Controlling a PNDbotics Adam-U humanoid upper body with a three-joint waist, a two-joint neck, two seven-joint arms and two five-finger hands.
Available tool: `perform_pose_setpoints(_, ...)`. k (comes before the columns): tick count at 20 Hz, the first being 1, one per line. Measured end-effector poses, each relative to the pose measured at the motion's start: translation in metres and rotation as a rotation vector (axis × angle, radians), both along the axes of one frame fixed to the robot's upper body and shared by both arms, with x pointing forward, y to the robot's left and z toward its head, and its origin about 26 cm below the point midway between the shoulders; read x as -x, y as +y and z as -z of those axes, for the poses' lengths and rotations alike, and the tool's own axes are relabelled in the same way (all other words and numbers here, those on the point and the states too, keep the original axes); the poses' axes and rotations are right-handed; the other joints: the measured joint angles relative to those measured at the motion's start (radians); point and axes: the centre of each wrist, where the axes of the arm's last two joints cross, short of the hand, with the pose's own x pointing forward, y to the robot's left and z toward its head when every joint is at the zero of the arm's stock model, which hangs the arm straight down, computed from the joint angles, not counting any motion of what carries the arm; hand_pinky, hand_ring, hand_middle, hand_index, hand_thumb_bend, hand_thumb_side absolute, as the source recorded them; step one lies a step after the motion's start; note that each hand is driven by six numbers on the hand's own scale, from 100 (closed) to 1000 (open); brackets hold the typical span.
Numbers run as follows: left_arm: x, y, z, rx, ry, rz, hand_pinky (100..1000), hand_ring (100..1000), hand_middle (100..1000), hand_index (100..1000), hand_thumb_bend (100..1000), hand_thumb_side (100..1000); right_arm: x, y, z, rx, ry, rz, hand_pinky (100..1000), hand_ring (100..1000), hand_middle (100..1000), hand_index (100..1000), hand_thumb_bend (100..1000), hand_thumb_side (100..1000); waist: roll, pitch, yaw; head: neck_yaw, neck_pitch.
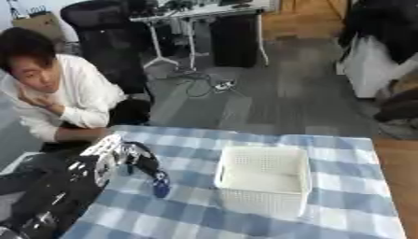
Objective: Pick up objects on the table and place them in the box.
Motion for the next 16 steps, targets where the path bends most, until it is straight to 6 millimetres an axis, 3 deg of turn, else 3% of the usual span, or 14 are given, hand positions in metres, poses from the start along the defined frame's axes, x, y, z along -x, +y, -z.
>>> perform_pose_setpoints(9, -0.003, -0.009, 0.010, -0.028, -0.031, 0.024, 751, 953, 1000, 1000, 1000, 722, 0.000, 0.003, -0.002, -0.009, -0.006, -0.014, 530, 519, 572, 647, 236, 1000, 0.004, 0.005, -0.011, 0.014, 0.001)
perform_pose_setpoints(15, -0.005, -0.011, 0.010, -0.089, -0.015, 0.038, 731, 964, 1000, 1000, 1000, 632, 0.000, 0.003, -0.002, -0.010, -0.005, -0.016, 529, 521, 575, 648, 238, 1000, 0.006, 0.005, -0.009, 0.017, 0.001)
perform_pose_setpoints(16, -0.006, -0.012, 0.008, -0.105, -0.008, 0.037, 718, 958, 1000, 1000, 1000, 584, 0.000, 0.003, -0.002, -0.010, -0.005, -0.016, 528, 521, 576, 648, 239, 1000, 0.006, 0.005, -0.007, 0.017, 0.003)
